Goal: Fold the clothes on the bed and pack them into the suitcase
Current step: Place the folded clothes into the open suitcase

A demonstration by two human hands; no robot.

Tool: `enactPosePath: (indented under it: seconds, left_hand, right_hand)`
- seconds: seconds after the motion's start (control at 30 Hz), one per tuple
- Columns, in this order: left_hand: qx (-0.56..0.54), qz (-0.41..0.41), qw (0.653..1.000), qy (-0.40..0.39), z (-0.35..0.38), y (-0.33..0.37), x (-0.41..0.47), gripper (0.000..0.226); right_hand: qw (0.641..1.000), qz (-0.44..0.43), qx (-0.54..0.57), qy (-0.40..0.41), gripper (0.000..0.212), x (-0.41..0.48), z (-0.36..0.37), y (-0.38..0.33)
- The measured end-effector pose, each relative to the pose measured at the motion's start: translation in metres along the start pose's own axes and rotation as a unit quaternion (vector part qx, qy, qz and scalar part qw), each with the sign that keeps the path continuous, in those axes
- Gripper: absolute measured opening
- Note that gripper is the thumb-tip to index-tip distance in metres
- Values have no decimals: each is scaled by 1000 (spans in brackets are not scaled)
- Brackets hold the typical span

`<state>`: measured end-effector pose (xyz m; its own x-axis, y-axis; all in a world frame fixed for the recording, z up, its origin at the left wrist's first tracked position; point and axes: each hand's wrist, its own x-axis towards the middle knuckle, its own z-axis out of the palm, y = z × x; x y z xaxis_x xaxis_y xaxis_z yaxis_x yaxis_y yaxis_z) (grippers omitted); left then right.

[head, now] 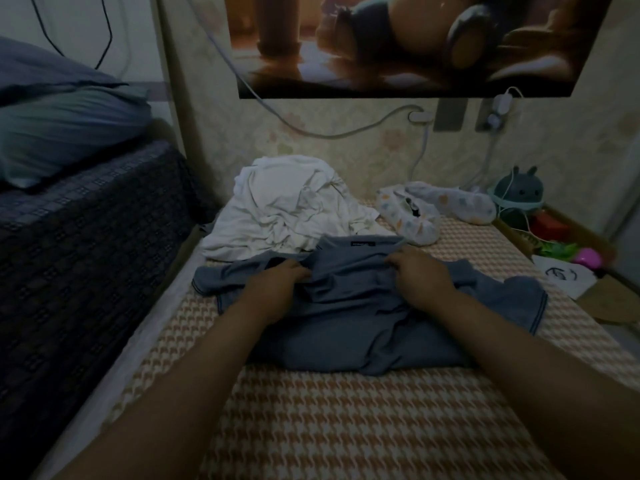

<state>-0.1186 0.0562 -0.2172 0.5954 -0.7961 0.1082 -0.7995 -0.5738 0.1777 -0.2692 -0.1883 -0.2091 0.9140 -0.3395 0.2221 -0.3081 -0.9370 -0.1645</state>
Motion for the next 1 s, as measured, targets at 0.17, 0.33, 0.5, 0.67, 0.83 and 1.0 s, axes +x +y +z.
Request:
enactPosePath:
  seconds: [0.17, 0.33, 0.5, 0.67, 0.83, 1.0]
  left_hand:
    - [86, -52, 993, -69, 11, -17, 24, 45]
    - [76, -98, 992, 21, 4, -23, 33, 34]
    - [-9, -190, 966, 174, -14, -19, 46, 32]
    - [-15, -198, 951, 237, -10, -11, 52, 35]
    - [-54, -293, 913, 280, -10, -23, 65, 32]
    - [-296, -275, 908, 114, 9, -27, 62, 68]
  right_hand:
    - [984, 41, -99, -141, 19, 16, 9, 31]
    - [997, 47, -43, -38, 28, 24, 17, 54]
    - [992, 24, 26, -118, 28, 25, 12, 48]
    - [990, 104, 84, 50, 30, 40, 21, 51]
    - [945, 170, 154, 232, 22, 51, 15, 25]
    - [968, 70, 219, -105, 74, 28, 20, 21]
